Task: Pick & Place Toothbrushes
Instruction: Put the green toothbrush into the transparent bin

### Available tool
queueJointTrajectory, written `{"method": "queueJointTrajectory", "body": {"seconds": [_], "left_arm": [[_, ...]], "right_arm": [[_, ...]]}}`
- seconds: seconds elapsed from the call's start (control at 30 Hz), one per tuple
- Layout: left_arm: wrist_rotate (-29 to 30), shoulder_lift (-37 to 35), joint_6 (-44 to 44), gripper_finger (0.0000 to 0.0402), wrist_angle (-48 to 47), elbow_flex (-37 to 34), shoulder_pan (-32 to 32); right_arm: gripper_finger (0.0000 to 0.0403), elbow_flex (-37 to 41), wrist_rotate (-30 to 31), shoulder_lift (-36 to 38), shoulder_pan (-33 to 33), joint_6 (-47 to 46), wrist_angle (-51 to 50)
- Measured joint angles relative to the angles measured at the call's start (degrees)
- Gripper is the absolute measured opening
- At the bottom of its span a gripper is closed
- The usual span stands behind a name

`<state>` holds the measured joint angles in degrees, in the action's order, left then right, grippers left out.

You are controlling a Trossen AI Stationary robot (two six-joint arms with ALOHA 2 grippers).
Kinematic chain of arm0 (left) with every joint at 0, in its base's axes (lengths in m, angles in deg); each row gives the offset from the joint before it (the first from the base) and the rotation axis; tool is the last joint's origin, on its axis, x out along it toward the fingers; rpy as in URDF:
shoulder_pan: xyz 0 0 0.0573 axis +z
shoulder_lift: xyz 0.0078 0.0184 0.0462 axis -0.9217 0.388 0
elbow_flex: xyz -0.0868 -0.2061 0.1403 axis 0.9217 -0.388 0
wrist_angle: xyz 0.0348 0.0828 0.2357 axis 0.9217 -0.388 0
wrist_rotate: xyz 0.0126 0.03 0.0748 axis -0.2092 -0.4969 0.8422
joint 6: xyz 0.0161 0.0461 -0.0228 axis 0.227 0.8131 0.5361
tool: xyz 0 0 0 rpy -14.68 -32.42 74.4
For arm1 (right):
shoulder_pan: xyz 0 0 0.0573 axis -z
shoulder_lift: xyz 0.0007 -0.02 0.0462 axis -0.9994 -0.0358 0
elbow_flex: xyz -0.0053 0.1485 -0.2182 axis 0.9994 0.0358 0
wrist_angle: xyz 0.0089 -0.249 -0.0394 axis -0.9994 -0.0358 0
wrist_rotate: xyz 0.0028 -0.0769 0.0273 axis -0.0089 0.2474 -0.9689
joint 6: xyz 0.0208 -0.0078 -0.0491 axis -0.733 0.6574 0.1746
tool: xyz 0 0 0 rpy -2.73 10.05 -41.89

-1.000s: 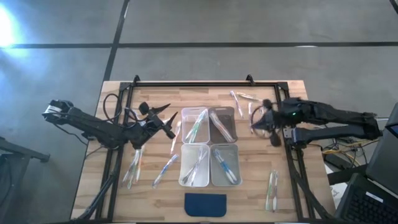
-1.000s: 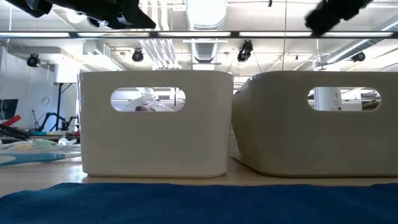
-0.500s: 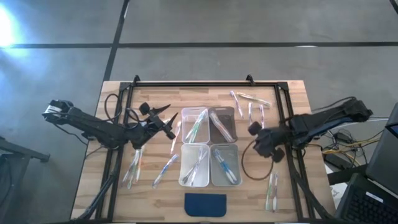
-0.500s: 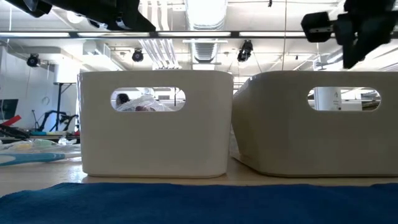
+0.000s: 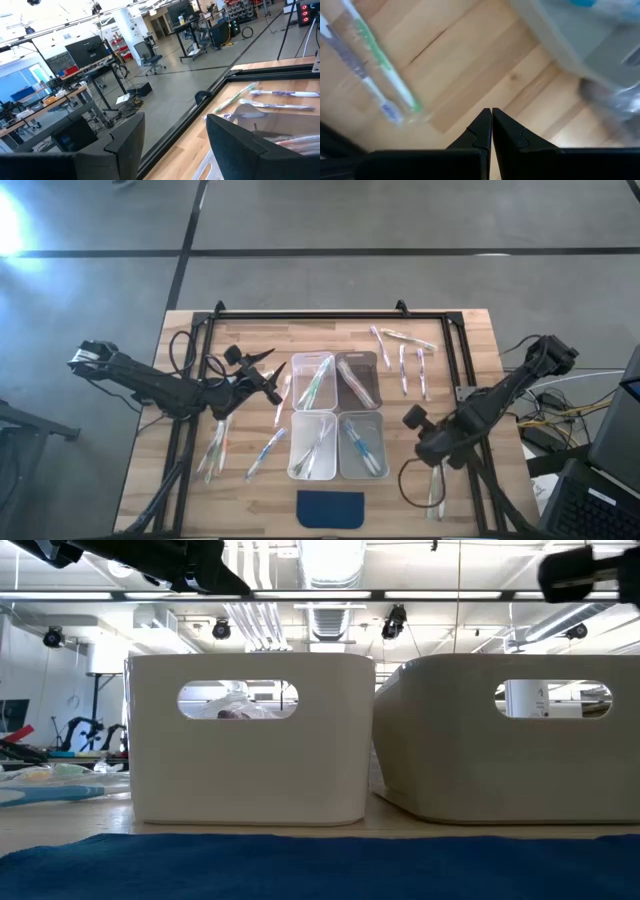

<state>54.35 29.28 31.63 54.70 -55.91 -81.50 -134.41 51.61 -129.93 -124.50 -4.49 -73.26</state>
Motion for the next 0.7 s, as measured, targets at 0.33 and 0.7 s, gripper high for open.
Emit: {"method": "queueJointTrajectory", "body": {"seconds": [0.33,0.7], "left_arm": [[0.00,0.00,-3.03,0.0218,0.09,0.00,0.00],[0.00,0.00,-3.34,0.0218,0.13,0.00,0.00]], "right_arm": [[0.0013,-3.12,-4.56,-7.83,-4.50,-14.27,-2.16],[0.0095,-0.48,-10.06,-8.08,-6.59,-28.00,-0.59]]}}
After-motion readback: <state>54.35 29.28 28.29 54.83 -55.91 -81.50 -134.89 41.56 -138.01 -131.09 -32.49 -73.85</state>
